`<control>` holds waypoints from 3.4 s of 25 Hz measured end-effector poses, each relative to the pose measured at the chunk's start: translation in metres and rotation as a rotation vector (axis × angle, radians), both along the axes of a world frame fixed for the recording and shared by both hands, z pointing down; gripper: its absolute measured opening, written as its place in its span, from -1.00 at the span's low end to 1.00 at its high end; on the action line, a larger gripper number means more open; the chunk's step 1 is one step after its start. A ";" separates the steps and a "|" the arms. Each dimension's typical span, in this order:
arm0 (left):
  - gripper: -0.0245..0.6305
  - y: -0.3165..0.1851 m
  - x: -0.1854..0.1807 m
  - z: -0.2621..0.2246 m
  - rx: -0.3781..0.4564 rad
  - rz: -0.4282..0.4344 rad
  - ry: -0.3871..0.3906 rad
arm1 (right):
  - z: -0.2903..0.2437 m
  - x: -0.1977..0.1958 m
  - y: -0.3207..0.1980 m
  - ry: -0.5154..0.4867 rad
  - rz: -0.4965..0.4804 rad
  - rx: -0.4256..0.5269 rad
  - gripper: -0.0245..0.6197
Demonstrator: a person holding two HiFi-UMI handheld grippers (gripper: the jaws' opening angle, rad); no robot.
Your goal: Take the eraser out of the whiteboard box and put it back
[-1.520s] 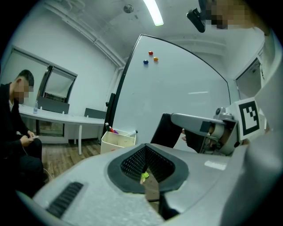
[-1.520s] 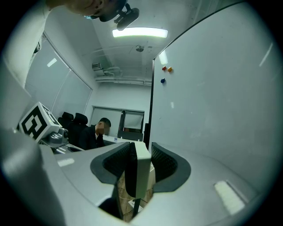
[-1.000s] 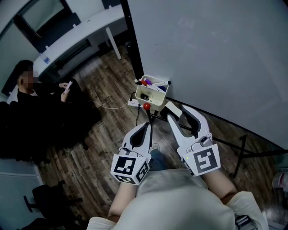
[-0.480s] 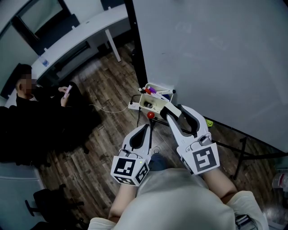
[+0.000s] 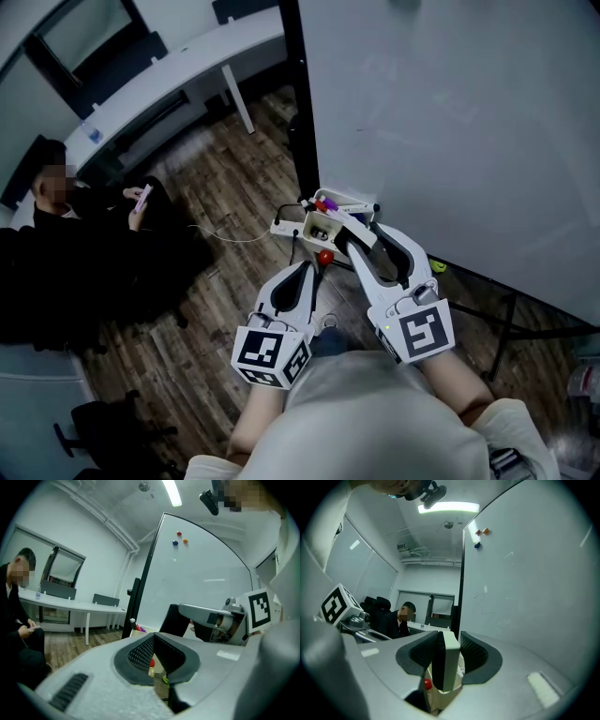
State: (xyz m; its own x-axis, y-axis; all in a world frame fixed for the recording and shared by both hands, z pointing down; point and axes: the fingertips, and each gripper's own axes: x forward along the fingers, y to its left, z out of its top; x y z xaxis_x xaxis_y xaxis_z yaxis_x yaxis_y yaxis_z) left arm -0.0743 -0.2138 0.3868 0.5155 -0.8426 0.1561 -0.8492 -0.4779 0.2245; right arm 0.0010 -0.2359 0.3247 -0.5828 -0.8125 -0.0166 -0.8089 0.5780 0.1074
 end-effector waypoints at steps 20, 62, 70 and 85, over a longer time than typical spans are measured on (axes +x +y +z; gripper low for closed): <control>-0.92 -0.025 -0.015 0.004 -0.003 -0.002 0.013 | 0.032 -0.013 -0.025 0.039 0.014 -0.058 -0.42; -0.92 -0.032 -0.004 0.013 -0.031 0.039 0.009 | 0.086 -0.012 -0.033 0.098 0.016 -0.210 -0.39; -0.92 -0.030 -0.004 0.012 -0.033 0.032 0.016 | 0.086 -0.013 -0.032 0.111 0.008 -0.210 -0.36; -0.92 -0.022 0.002 0.015 -0.036 0.029 0.021 | 0.081 -0.003 -0.027 0.108 0.025 -0.208 -0.15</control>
State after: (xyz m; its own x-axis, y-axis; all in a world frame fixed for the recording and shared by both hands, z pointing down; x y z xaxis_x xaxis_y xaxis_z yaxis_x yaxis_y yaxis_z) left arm -0.0719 -0.2355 0.4014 0.5434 -0.8211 0.1748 -0.8298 -0.4938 0.2601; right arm -0.0021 -0.2632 0.4059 -0.5513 -0.8063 0.2143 -0.8138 0.5764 0.0748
